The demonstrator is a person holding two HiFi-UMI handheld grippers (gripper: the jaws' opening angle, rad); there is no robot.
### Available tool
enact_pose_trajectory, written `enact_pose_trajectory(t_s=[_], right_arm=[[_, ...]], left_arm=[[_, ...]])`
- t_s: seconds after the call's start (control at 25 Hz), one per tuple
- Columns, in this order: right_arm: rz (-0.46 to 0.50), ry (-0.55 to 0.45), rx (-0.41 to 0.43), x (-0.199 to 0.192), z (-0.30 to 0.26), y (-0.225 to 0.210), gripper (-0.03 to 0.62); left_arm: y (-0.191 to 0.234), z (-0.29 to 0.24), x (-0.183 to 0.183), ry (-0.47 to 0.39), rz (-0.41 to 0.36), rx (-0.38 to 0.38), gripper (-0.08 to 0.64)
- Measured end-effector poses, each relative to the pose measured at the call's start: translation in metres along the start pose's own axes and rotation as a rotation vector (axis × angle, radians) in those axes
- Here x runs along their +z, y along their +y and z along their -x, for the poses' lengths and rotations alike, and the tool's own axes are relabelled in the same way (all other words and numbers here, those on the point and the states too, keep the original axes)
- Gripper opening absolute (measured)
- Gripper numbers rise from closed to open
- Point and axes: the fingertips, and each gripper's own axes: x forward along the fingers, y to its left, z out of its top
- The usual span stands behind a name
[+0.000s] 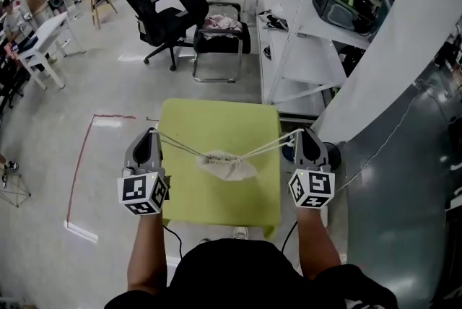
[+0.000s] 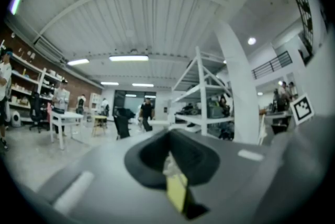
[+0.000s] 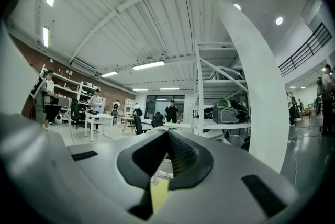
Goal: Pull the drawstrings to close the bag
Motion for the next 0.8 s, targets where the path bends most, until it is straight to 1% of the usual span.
enact_pose_trajectory(t_s=[0.2,0.48,0.56,0.8], right_arm=[[0.002,-0.006,0.043,0.006,-0.006,0.019,0.008],[0.007,-0.021,0.067,0.016,-0.007,0.033,0.008],[0.012,-0.03,0.063,0.02,-0.006,0.033,0.008],[0.028,-0.068,0.015,0.038,-0.003,0.017,0.008]], left_arm=[[-0.009,-0.005,0.004,0.001,-0.003,-0.019,0.009],[-0.016,-0.002,0.009,-0.008,-0.009,-0.034,0.009],[-0.016,-0.001,0.015,-0.022,-0.014,-0.033,0.009],[-0.001,0.005,0.038,-0.071,-0.024,0.002,0.009]])
